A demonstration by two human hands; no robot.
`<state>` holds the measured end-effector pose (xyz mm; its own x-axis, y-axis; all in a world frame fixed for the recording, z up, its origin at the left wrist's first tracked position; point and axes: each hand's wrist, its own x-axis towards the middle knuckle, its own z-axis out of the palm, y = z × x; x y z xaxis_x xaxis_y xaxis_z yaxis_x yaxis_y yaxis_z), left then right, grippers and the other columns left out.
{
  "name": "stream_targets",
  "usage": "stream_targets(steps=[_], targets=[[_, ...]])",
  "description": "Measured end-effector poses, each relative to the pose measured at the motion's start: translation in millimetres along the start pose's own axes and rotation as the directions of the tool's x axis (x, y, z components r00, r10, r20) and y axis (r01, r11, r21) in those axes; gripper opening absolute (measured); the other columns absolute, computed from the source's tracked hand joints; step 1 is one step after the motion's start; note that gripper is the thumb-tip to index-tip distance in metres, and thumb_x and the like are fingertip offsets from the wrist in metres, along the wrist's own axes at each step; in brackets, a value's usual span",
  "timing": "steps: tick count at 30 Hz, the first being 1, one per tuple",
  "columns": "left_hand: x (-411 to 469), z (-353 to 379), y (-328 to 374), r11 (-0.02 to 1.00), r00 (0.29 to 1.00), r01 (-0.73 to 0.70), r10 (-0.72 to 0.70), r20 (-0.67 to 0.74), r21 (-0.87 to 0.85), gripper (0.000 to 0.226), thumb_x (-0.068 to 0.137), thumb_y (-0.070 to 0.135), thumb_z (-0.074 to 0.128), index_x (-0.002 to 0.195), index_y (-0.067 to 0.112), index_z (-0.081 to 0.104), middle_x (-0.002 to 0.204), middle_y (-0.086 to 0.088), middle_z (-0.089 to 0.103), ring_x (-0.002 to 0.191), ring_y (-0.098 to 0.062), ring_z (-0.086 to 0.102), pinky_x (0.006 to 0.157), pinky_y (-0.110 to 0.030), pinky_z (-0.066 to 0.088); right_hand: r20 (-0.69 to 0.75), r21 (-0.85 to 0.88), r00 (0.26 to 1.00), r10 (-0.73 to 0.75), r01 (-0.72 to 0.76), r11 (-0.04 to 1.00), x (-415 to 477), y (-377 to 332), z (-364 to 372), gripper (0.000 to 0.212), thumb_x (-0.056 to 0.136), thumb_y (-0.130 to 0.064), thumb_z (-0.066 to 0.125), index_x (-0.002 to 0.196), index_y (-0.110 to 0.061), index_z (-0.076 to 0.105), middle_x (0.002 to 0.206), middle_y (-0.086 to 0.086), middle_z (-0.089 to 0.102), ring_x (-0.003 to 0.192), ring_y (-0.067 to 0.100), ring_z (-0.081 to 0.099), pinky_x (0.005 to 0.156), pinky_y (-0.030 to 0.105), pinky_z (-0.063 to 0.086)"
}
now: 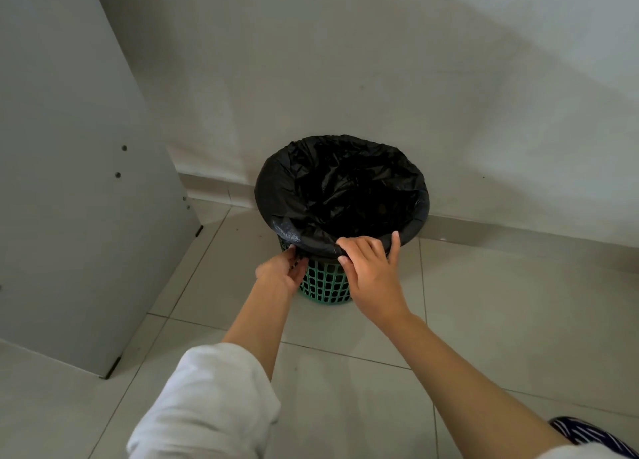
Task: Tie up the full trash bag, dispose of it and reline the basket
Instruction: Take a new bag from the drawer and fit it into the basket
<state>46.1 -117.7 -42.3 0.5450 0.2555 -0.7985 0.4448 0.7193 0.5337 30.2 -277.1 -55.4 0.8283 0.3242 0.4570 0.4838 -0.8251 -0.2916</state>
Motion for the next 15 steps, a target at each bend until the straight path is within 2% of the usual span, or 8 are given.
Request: stream_targets(steps=[2, 4, 7, 9, 11, 12, 14, 15], targets=[[5.4, 0.1, 1.1, 0.998, 0.997, -0.052, 0.053, -0.055, 0.023, 0.015, 0.084, 0.001, 0.067, 0.097, -0.004, 0.062, 0.095, -0.014, 0.068, 0.052, -0.016, 0.058, 0.043, -0.02, 0.049, -0.002, -0.008, 1.0, -0.001, 0.001, 1.0, -0.1, 0.1, 0.2, 0.036, 0.097, -0.031, 0.03, 0.117, -0.018, 0.058, 0.105, -0.006, 0.062, 0.107, 0.015, 0.048, 0.114, 0.048, -0.004], [7.9, -1.0, 3.6, 0.993, 0.989, -0.104, 0.109, -0.101, 0.058, 0.03, 0.08, -0.002, 0.07, 0.107, -0.009, 0.061, 0.088, -0.018, 0.067, 0.054, -0.017, 0.06, 0.035, -0.021, 0.048, -0.008, -0.015, 1.0, -0.002, 0.002, 1.0, -0.3, 0.4, 0.7, 0.036, 0.097, -0.03, 0.031, 0.117, -0.018, 0.058, 0.105, -0.006, 0.062, 0.107, 0.014, 0.047, 0.114, 0.048, -0.003], [11.2, -3.6, 9.0, 0.981, 0.978, -0.15, 0.166, -0.126, 0.127, 0.023, 0.076, -0.007, 0.071, 0.095, -0.008, 0.059, 0.098, -0.022, 0.067, 0.052, -0.02, 0.063, 0.039, -0.025, 0.05, -0.012, -0.013, 1.0, 0.001, -0.001, 1.0, -0.2, 0.1, 1.4, 0.036, 0.097, -0.03, 0.031, 0.117, -0.018, 0.058, 0.105, -0.006, 0.062, 0.107, 0.014, 0.046, 0.114, 0.049, -0.003], [12.7, -4.8, 12.1, 0.973, 0.981, -0.153, 0.171, -0.095, 0.174, 0.014, 0.078, -0.007, 0.069, 0.083, -0.005, 0.056, 0.09, -0.02, 0.066, 0.039, -0.015, 0.061, 0.036, -0.022, 0.049, -0.003, -0.01, 1.0, 0.006, -0.006, 1.0, -0.3, -0.2, 1.3, 0.037, 0.098, -0.031, 0.03, 0.118, -0.018, 0.058, 0.106, -0.006, 0.062, 0.108, 0.014, 0.046, 0.114, 0.048, -0.004], [15.1, -6.5, 13.2, 0.968, 0.985, -0.153, 0.165, -0.046, 0.2, 0.015, 0.082, -0.004, 0.067, 0.09, -0.005, 0.055, 0.077, -0.016, 0.064, 0.032, -0.01, 0.058, 0.034, -0.018, 0.047, 0.009, -0.006, 1.0, 0.015, -0.015, 1.0, -0.1, -0.9, 0.8, 0.039, 0.097, -0.032, 0.029, 0.119, -0.018, 0.058, 0.107, -0.007, 0.061, 0.11, 0.014, 0.046, 0.114, 0.048, -0.005], [15.4, -7.5, 12.6, 0.969, 0.989, -0.144, 0.15, -0.014, 0.198, 0.013, 0.084, -0.003, 0.065, 0.093, -0.004, 0.055, 0.07, -0.013, 0.064, 0.032, -0.008, 0.058, 0.035, -0.017, 0.047, 0.014, -0.004, 1.0, 0.017, -0.017, 1.0, -0.2, -1.2, 0.5, 0.039, 0.097, -0.032, 0.028, 0.12, -0.019, 0.057, 0.108, -0.007, 0.061, 0.11, 0.014, 0.046, 0.114, 0.048, -0.005], [13.0, -8.6, 10.0, 0.972, 0.99, -0.135, 0.126, 0.057, 0.191, 0.006, 0.09, 0.0, 0.059, 0.085, -0.001, 0.056, 0.056, -0.007, 0.064, 0.037, -0.007, 0.059, 0.038, -0.016, 0.047, 0.02, -0.001, 1.0, 0.015, -0.015, 1.0, -0.1, -1.3, -0.1, 0.039, 0.097, -0.031, 0.029, 0.12, -0.019, 0.057, 0.108, -0.007, 0.061, 0.111, 0.013, 0.044, 0.114, 0.048, -0.006], [10.1, -9.3, 8.4, 0.974, 0.989, -0.134, 0.119, 0.089, 0.184, 0.012, 0.093, 0.002, 0.055, 0.08, 0.002, 0.056, 0.057, -0.005, 0.063, 0.044, -0.008, 0.059, 0.043, -0.018, 0.047, 0.024, 0.002, 1.0, 0.012, -0.012, 1.0, -0.3, -1.3, -0.3, 0.039, 0.097, -0.031, 0.029, 0.121, -0.019, 0.057, 0.109, -0.007, 0.06, 0.111, 0.012, 0.043, 0.114, 0.048, -0.007]])
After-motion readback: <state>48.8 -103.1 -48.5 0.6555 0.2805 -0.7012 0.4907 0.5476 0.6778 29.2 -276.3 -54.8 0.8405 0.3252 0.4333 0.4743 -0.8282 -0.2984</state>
